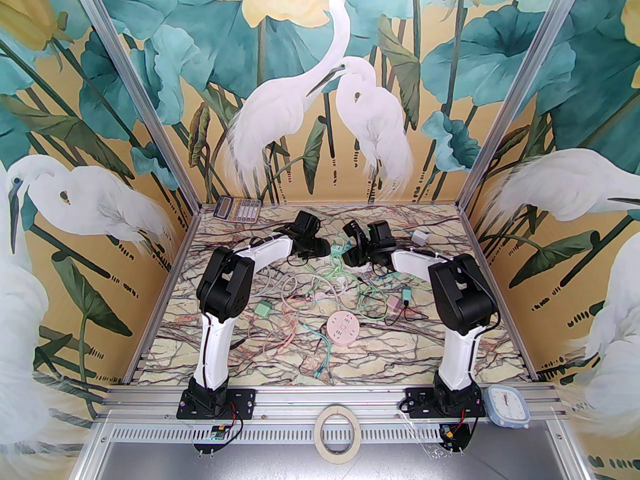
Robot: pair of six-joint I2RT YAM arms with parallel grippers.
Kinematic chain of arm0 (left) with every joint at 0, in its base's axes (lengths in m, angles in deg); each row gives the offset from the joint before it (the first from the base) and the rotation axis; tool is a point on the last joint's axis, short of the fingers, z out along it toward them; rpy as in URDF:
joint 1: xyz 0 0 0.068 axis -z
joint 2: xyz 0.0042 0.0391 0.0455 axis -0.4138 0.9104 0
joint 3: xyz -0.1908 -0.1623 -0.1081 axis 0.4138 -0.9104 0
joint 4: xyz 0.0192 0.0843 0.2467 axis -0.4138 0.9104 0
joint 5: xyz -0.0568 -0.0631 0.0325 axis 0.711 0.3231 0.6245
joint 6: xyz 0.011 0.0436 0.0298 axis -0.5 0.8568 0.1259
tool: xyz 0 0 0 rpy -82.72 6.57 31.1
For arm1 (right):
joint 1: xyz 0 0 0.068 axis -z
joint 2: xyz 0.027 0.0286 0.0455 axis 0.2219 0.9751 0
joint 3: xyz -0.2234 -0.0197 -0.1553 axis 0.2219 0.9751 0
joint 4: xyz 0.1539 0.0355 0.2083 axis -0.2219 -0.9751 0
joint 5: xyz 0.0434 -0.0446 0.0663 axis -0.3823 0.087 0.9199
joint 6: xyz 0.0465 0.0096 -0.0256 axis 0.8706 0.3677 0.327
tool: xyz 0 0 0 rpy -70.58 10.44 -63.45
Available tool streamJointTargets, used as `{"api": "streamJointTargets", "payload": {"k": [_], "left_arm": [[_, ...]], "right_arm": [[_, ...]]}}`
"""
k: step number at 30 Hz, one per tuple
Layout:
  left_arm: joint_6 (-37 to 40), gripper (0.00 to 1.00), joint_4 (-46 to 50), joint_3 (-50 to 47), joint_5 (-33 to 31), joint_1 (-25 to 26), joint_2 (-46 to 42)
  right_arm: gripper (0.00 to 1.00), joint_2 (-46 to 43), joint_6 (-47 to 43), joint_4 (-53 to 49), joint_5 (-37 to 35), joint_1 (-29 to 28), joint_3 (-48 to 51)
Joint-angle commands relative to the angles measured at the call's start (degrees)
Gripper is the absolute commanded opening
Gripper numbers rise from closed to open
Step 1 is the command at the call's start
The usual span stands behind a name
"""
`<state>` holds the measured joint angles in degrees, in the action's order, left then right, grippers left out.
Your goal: Pull the plug off the socket
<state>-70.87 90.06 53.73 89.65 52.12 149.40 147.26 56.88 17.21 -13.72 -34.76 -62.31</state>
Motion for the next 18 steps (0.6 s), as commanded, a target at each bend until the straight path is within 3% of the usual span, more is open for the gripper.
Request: {"api": "streamJointTargets", "payload": {"k": [1, 10, 18], "left_arm": [[0.6, 0.51, 1.7, 0.2, -0.1, 0.3, 0.6], [0.3, 0.52, 0.6, -0.1, 1.8, 1.2, 0.2], [0.7, 0.48, 4.7, 3.0, -0.1, 2.0, 3.1]], "right_arm": [[0.35, -2.9, 0.6, -1.1, -1.7, -3.6, 2.6], [0.35, -7.4, 6.1, 1.3, -1.9, -4.3, 8.7], [0.32, -7.6, 5.2, 1.6, -5.1, -5.0, 8.4]]}}
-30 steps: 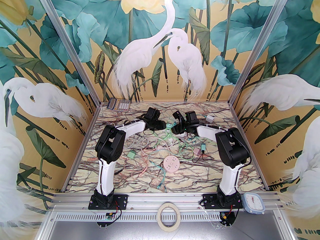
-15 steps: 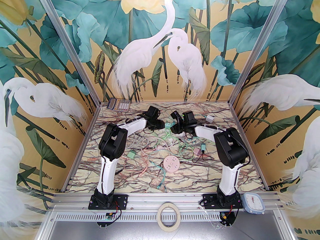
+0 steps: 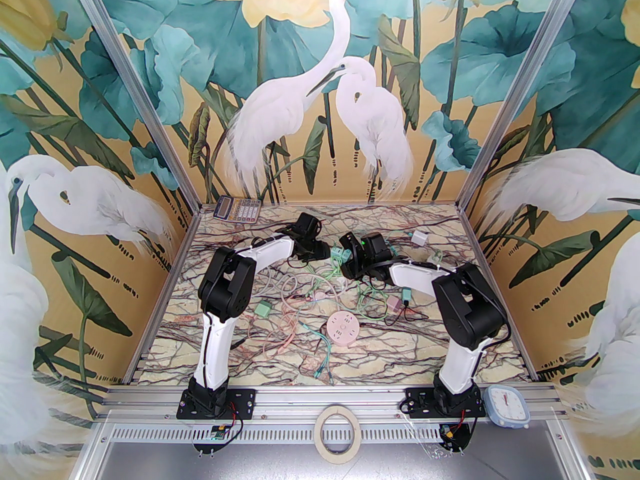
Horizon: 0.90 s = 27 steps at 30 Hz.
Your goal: Pull the plug off the socket
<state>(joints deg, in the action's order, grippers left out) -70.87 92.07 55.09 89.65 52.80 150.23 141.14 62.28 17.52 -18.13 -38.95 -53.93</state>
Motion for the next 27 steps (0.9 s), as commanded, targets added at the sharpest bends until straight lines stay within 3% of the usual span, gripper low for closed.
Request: {"api": "streamJointTargets", "payload": {"k": [1, 7, 19, 25, 27], "left_arm": [[0.7, 0.47, 3.2, 2.0, -0.7, 1.3, 2.6], [0.8, 0.46, 6.2, 4.1, -2.1, 1.3, 4.3], [1.4, 0.46, 7.9, 5.5, -2.7, 1.3, 5.0], [1.7, 0.46, 8.1, 5.7, -2.2, 1.3, 4.9], [1.8, 0.46, 8.1, 5.7, -1.9, 1.4, 4.8]], "right_arm": [[0.32, -1.6, -0.8, 1.5, -1.5, -0.8, 0.0], [0.3, -1.5, -1.8, 1.5, -4.1, -0.4, -1.4], [0.29, -5.5, -0.6, 0.6, 0.1, 4.5, -2.0], [0.53, -3.9, -8.1, -1.0, 8.4, 5.5, -3.4], [0.54, -2.3, -10.8, -4.7, 11.4, 6.3, -6.5]]}}
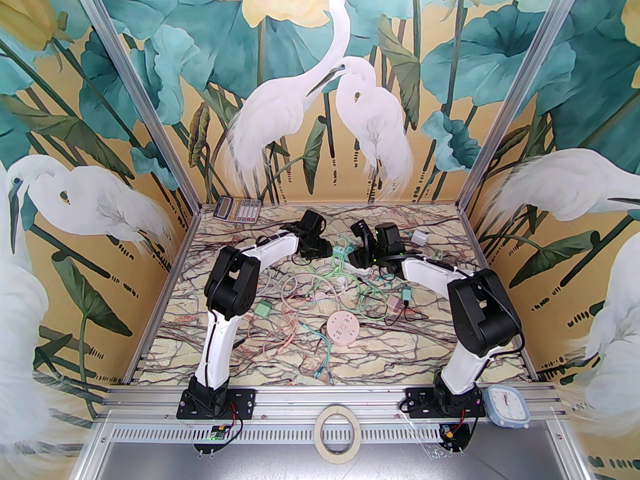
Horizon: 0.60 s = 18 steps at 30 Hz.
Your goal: Pull the plug off the socket
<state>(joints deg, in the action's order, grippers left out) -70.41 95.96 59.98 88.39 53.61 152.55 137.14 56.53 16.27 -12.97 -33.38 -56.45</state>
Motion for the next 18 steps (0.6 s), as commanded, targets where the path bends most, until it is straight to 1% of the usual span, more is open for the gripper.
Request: {"api": "streamJointTargets", "payload": {"k": [1, 4, 8, 9, 13, 18], "left_arm": [[1.4, 0.46, 4.2, 0.8, -0.6, 0.5, 2.5], [1.4, 0.46, 4.2, 0.8, -0.5, 0.5, 2.4], [1.4, 0.46, 4.3, 1.0, -0.4, 0.5, 2.3], [1.5, 0.46, 4.4, 1.0, -0.3, 0.5, 2.3], [1.4, 0.46, 4.3, 1.0, -0.3, 0.5, 2.2], [1.4, 0.46, 4.3, 1.0, -0.1, 0.5, 2.2]], "right_arm": [[0.55, 2.4, -6.2, -5.7, 7.0, 1.1, -6.0], [0.58, 4.9, -9.4, -13.1, 8.6, 2.1, -11.7], [0.56, 9.5, -13.9, -24.7, 10.5, 3.5, -19.4], [0.56, 10.2, -14.9, -26.0, 10.4, 3.5, -20.0], [0.58, 11.2, -17.1, -26.0, 11.0, 3.4, -19.4], [0.58, 13.5, -17.3, -27.2, 8.7, 2.9, -21.6]]}}
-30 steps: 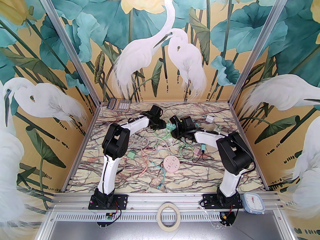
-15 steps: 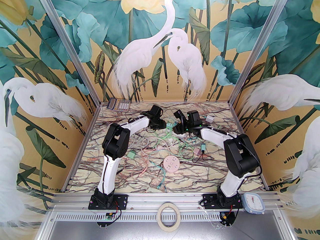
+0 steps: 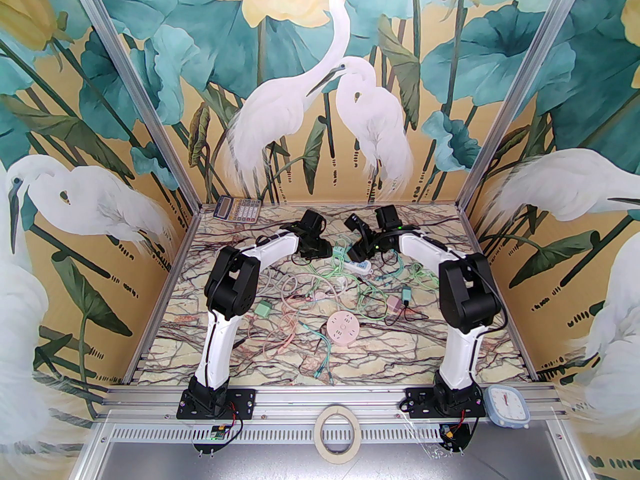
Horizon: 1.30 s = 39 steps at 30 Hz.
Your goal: Pull the plug off the socket
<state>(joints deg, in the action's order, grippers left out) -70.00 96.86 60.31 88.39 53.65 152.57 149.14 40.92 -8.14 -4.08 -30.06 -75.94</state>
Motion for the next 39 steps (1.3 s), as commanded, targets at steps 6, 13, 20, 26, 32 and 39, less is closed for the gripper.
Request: {"api": "streamJointTargets", "payload": {"k": [6, 13, 20, 26, 32, 39], "left_arm": [[1.0, 0.46, 3.5, 0.7, -0.3, 0.5, 2.2], [1.1, 0.46, 3.5, 0.8, -0.1, 0.5, 2.3], [1.1, 0.46, 4.0, 1.1, -0.3, 0.5, 2.6], [1.3, 0.45, 6.1, 2.9, -0.7, 0.5, 4.1], [2.1, 0.43, 8.0, 4.0, -2.6, 0.5, 5.0], [2.4, 0.42, 8.6, 4.7, -2.1, 0.6, 5.5]], "right_arm": [[0.57, 4.8, -2.6, -5.9, -1.9, -1.9, -6.5], [0.49, 7.9, -2.8, -8.6, -5.3, -3.3, -10.1], [0.23, 6.2, -1.9, -6.1, -4.9, -3.4, -7.6], [0.23, 4.1, 1.7, -2.6, -5.0, -2.7, -5.2], [0.23, 1.6, 2.4, -1.5, -4.3, -5.0, -3.3], [0.23, 0.1, 1.6, -0.7, -9.0, -7.0, -2.0]]}}
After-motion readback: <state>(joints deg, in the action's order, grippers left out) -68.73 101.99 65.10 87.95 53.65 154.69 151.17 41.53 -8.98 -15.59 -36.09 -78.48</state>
